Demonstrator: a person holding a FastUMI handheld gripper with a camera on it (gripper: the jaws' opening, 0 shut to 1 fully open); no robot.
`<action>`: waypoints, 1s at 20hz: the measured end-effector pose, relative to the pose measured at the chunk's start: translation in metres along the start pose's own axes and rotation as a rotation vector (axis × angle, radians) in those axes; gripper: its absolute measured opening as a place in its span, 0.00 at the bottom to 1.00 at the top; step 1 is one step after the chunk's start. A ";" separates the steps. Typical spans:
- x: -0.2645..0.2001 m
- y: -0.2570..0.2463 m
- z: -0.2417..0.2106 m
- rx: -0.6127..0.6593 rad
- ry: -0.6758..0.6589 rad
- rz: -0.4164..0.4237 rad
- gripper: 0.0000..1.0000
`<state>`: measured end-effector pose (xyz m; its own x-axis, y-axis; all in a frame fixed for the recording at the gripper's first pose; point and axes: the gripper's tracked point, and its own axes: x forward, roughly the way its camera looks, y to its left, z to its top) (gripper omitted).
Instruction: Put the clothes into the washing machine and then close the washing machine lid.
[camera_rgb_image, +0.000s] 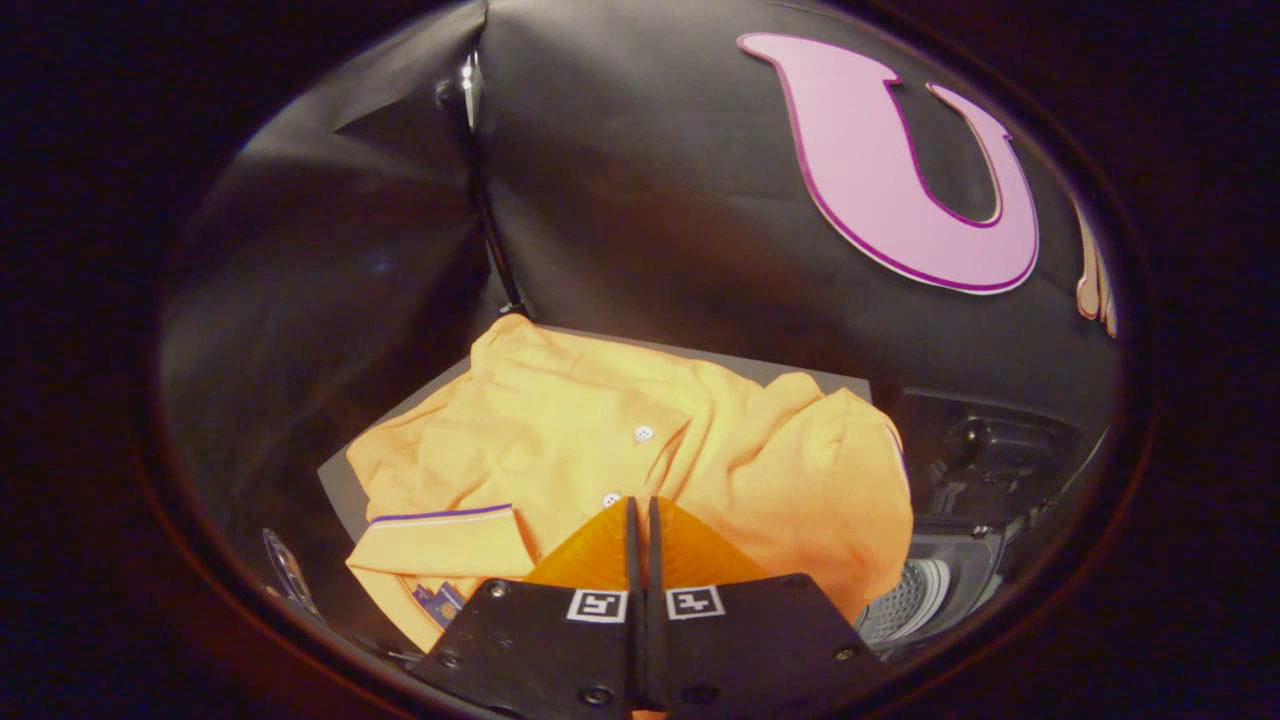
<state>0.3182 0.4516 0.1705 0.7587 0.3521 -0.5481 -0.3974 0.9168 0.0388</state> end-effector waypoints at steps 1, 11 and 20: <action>0.000 -0.002 0.000 0.004 -0.005 -0.028 0.00; 0.005 -0.023 -0.012 0.142 -0.035 -0.345 0.00; -0.001 -0.031 -0.019 0.175 -0.026 -0.418 0.07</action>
<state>0.3199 0.4190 0.1546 0.8491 -0.0524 -0.5257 0.0372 0.9985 -0.0393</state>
